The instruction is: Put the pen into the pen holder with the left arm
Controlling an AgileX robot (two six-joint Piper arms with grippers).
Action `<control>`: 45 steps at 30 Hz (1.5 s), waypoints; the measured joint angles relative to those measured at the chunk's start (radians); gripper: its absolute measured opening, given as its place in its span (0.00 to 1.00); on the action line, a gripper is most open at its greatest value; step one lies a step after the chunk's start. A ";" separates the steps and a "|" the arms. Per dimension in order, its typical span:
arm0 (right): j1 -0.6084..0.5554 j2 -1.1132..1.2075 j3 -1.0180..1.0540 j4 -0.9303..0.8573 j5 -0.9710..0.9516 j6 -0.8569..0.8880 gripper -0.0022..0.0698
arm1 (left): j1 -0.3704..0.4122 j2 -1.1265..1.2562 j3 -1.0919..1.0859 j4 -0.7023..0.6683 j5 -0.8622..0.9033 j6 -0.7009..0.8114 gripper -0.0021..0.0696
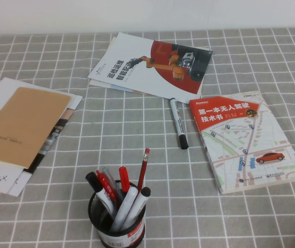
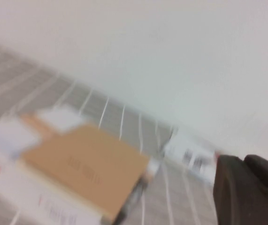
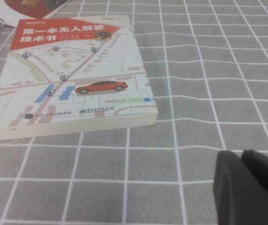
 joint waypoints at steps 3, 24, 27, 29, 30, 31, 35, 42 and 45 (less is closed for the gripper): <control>0.000 0.000 0.000 0.000 0.000 0.000 0.01 | -0.006 0.043 -0.070 0.000 0.143 -0.002 0.03; 0.000 0.000 0.000 0.000 0.000 0.000 0.01 | -0.038 0.909 -0.790 -0.223 0.731 0.423 0.03; 0.000 0.000 0.000 0.000 0.000 0.000 0.01 | -0.040 1.031 -0.878 -0.257 0.768 0.474 0.03; 0.000 0.000 0.000 0.000 0.000 0.000 0.01 | -0.042 1.109 -0.940 -0.259 0.789 0.487 0.03; 0.000 0.000 0.000 0.000 0.000 0.000 0.01 | -0.048 1.138 -0.965 -0.259 0.795 0.488 0.03; 0.000 0.000 0.000 0.000 0.000 0.000 0.01 | -0.060 1.173 -0.996 -0.259 0.799 0.490 0.03; 0.000 0.000 0.000 0.000 0.000 0.000 0.01 | -0.144 1.305 -1.112 -0.235 0.808 0.480 0.03; 0.000 0.000 0.000 0.000 0.000 0.000 0.01 | -0.325 1.564 -1.333 -0.168 0.861 0.399 0.03; 0.000 0.000 0.000 0.000 0.000 0.000 0.01 | -0.380 1.685 -1.452 -0.161 0.911 0.379 0.03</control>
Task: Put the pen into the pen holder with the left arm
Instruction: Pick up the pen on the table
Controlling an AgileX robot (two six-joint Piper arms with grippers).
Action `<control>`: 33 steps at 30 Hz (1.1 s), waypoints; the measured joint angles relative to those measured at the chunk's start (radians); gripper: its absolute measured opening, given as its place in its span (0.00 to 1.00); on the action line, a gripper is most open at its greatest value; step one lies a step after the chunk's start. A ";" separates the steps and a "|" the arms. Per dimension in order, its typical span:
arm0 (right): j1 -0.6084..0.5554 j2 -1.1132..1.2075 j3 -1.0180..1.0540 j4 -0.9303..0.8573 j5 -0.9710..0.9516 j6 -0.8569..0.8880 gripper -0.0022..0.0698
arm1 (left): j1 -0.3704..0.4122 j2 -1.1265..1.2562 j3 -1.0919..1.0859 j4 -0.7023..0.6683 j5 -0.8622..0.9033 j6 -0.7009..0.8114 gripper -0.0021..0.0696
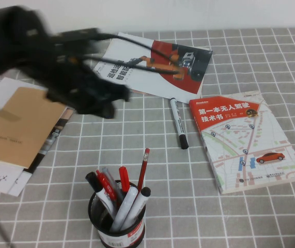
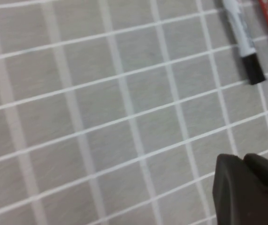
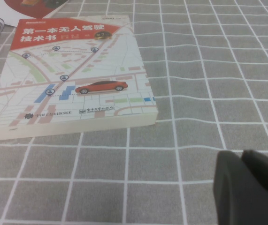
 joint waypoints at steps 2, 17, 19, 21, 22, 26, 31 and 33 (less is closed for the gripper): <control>0.000 0.000 0.000 0.000 0.000 0.000 0.01 | -0.030 0.069 -0.075 0.006 0.037 -0.014 0.03; 0.000 0.000 0.000 0.000 0.000 0.000 0.01 | -0.162 0.509 -0.633 0.042 0.255 -0.121 0.03; 0.000 0.000 0.000 0.000 0.000 0.000 0.01 | -0.180 0.553 -0.684 0.044 0.262 -0.134 0.03; 0.000 0.000 0.000 0.000 0.000 0.000 0.01 | -0.197 0.590 -0.737 0.050 0.264 -0.144 0.03; 0.000 0.000 0.000 0.000 0.000 0.000 0.01 | -0.208 0.607 -0.760 0.054 0.264 -0.145 0.03; 0.000 0.000 0.000 0.000 0.000 0.000 0.01 | -0.239 0.653 -0.821 0.059 0.266 -0.149 0.03; 0.000 0.000 0.000 0.000 0.000 0.000 0.01 | -0.246 0.684 -0.862 0.061 0.271 -0.136 0.05; 0.000 0.000 0.000 0.000 0.000 0.000 0.01 | -0.246 0.688 -0.866 0.068 0.271 -0.117 0.11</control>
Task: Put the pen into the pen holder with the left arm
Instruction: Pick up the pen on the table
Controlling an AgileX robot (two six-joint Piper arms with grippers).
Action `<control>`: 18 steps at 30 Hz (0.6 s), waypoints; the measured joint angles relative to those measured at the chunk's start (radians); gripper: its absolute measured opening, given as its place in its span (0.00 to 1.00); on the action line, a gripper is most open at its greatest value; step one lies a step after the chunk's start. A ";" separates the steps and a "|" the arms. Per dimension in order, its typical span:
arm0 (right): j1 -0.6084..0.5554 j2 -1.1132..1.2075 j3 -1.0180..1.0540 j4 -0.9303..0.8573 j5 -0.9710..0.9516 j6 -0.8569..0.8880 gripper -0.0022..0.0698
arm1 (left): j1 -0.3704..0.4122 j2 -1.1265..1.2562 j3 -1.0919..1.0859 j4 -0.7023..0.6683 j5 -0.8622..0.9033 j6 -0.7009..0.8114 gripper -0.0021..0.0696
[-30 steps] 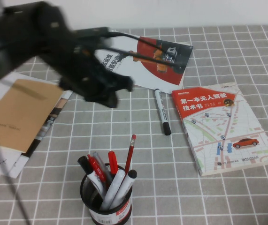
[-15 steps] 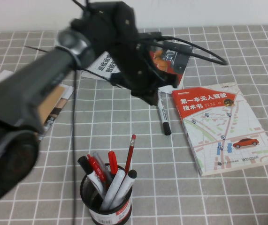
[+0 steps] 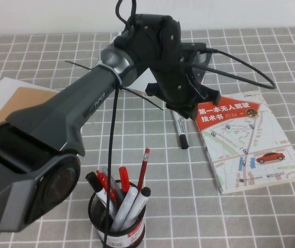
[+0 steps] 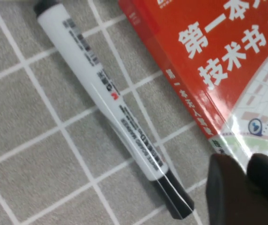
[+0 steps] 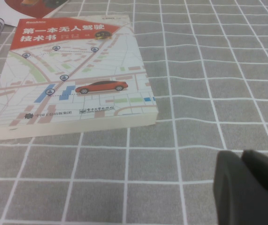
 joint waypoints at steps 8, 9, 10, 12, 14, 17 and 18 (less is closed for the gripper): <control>0.000 0.000 0.000 0.000 0.000 0.000 0.01 | 0.002 0.006 -0.004 0.078 0.000 -0.065 0.41; 0.000 0.000 0.000 0.000 0.000 0.000 0.01 | 0.002 0.008 -0.004 0.102 0.000 -0.091 0.41; 0.000 0.000 0.000 0.000 0.000 0.000 0.01 | 0.002 0.014 -0.004 0.123 0.000 -0.111 0.42; 0.000 0.000 0.000 0.000 0.000 0.000 0.01 | 0.002 0.023 -0.005 0.152 0.000 -0.131 0.42; 0.000 0.000 0.000 0.000 0.000 0.000 0.01 | 0.004 0.038 -0.005 0.163 -0.010 -0.141 0.43; 0.000 0.000 0.000 0.000 0.000 0.000 0.01 | 0.004 0.060 -0.005 0.163 -0.025 -0.147 0.43; 0.000 0.000 0.000 0.000 0.000 0.000 0.01 | 0.004 0.065 -0.005 0.163 -0.025 -0.150 0.43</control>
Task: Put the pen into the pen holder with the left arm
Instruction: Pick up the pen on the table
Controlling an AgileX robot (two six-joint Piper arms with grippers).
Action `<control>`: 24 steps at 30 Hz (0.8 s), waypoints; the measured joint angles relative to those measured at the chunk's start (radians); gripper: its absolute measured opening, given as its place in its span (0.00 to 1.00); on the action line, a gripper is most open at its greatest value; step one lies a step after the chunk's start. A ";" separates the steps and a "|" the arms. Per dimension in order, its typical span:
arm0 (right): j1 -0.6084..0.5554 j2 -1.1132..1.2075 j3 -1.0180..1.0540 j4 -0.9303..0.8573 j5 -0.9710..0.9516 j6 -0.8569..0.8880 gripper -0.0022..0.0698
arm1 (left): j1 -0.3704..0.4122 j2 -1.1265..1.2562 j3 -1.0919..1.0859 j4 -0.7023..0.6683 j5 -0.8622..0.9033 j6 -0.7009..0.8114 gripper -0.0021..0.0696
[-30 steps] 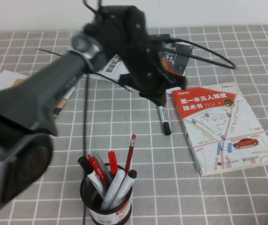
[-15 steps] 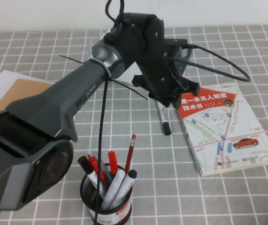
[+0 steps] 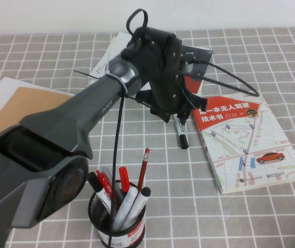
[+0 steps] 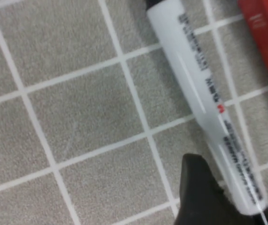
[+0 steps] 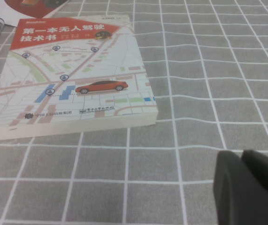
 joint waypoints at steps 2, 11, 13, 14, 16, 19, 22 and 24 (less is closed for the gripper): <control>0.000 0.000 0.000 0.000 0.000 0.000 0.01 | 0.000 0.013 0.000 0.000 0.000 -0.008 0.43; 0.000 0.000 0.000 0.000 0.000 0.000 0.01 | 0.000 0.031 0.000 -0.002 -0.021 -0.014 0.43; 0.000 0.000 0.000 0.000 0.000 0.000 0.01 | 0.000 0.034 0.000 -0.002 -0.016 -0.015 0.43; 0.000 0.000 0.000 0.000 0.000 0.000 0.01 | 0.000 0.036 0.000 -0.002 -0.007 -0.015 0.43; 0.000 0.000 0.000 0.000 0.000 0.000 0.01 | 0.000 0.042 0.000 0.000 0.011 -0.015 0.42; 0.000 0.000 0.000 0.000 0.000 0.000 0.01 | 0.000 0.049 -0.006 0.005 0.015 -0.018 0.42; 0.000 0.000 0.000 0.000 0.000 0.000 0.01 | 0.000 0.049 -0.008 0.007 0.015 -0.022 0.41; 0.000 0.000 0.000 0.000 0.000 0.000 0.01 | 0.000 0.049 -0.008 0.007 0.015 -0.022 0.41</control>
